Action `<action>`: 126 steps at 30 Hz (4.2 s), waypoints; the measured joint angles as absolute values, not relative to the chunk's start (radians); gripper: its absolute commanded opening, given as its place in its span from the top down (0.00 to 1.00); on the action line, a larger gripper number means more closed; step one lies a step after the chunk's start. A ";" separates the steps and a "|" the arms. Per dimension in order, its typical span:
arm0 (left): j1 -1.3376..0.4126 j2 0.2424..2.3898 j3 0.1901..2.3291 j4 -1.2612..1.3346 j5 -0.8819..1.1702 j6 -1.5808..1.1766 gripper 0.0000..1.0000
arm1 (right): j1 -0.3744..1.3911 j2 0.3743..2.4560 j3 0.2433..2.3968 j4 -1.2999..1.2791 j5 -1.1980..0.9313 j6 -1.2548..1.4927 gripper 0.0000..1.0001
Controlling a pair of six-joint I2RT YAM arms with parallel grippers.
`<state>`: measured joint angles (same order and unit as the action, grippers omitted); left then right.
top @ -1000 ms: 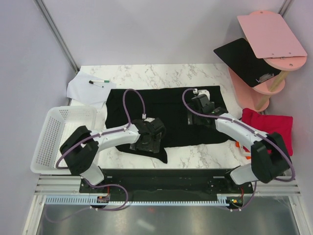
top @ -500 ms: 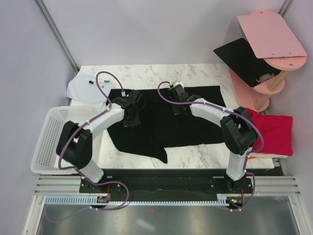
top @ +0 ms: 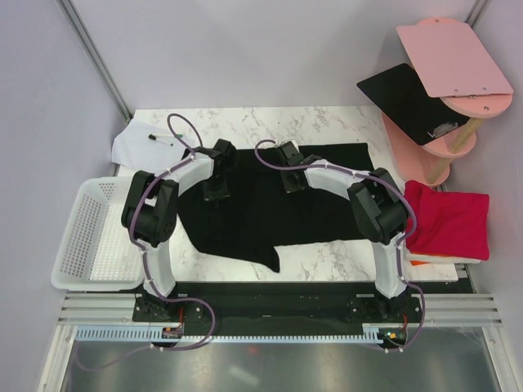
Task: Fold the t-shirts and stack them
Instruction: Fold the flattened tshirt in 1/3 of the way, then grap the side of the flattened tshirt closest away from the robot with both arms
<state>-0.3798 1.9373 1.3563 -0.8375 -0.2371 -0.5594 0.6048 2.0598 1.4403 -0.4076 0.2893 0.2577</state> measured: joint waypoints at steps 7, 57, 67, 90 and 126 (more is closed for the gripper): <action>-0.333 2.039 1.475 -0.897 -0.258 -0.551 0.98 | 0.605 2.140 1.559 -0.435 0.285 0.252 1.00; -0.358 1.053 0.817 -0.851 -0.050 -0.633 0.23 | 1.236 1.876 1.364 -0.398 0.314 0.318 0.38; -0.336 1.106 0.815 -0.872 -0.131 -0.698 0.19 | 1.274 2.022 1.423 -0.312 0.579 0.345 0.42; -0.212 1.307 0.723 -0.603 0.115 -0.703 0.37 | 1.040 1.301 0.890 -0.208 0.736 0.434 0.39; -0.321 1.603 0.900 -0.445 -0.046 -0.761 0.98 | 0.892 1.179 0.833 -0.270 0.640 0.442 0.32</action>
<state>-0.3210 1.6032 0.9001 -0.4454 -0.0463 -0.7612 0.8921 1.1790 0.8333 -0.2699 0.6399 0.4416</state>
